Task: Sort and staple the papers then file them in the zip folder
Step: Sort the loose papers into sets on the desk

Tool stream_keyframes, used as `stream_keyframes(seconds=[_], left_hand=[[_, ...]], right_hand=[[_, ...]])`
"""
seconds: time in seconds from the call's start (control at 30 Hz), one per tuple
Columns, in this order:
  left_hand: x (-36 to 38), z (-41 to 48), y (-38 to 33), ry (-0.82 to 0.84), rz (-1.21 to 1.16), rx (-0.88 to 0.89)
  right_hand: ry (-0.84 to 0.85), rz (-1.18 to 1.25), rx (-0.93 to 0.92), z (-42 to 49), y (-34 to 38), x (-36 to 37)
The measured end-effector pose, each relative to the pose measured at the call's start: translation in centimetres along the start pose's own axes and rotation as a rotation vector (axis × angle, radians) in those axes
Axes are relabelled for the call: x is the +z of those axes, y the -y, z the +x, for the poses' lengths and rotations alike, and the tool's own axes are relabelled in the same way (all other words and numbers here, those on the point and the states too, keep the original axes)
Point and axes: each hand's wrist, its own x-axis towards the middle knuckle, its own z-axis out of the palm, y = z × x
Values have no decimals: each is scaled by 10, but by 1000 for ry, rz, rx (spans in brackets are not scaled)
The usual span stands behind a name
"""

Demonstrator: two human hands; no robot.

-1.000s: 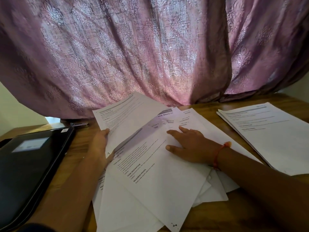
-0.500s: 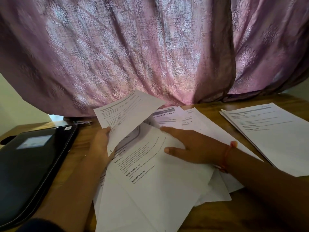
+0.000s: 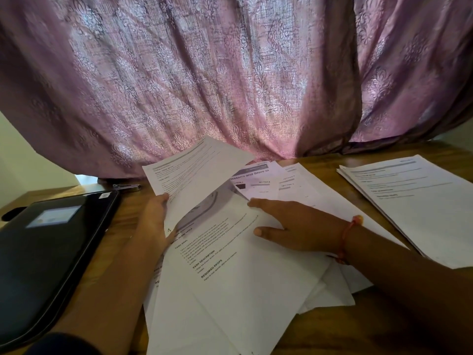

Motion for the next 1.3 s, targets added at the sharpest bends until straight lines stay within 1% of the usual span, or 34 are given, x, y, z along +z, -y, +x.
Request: stream_keyframes(seconds=[0.2,0.3,0.37,0.53,0.63,0.8,1.07,1.2,1.3], left_hand=[[0,-3,-1,-12,34,10],[1,-2,-1,-16,4,22],[2,-3,-2,-18,28,34],[7,-10,-2,-36,103,50],[5,-8,-3,-37,104,31],[5,-10,-3,-28,121,40],[4,-9,-5,-34,141,32],[4,-10,-4,-33,147,34],[3,-10,-5,-43,163,40]], right_hand=[[-18,-59,-60,3,2,-2],[15,-14,-68,6,6,-2],[44,10,-71,8,7,1],[68,-56,7,10,4,-2],[68,-159,26,8,-2,-4],[158,-247,92,12,-14,3],[105,-320,50,15,-12,10],[44,-347,75,18,-14,9],[40,-396,124,13,-15,3]])
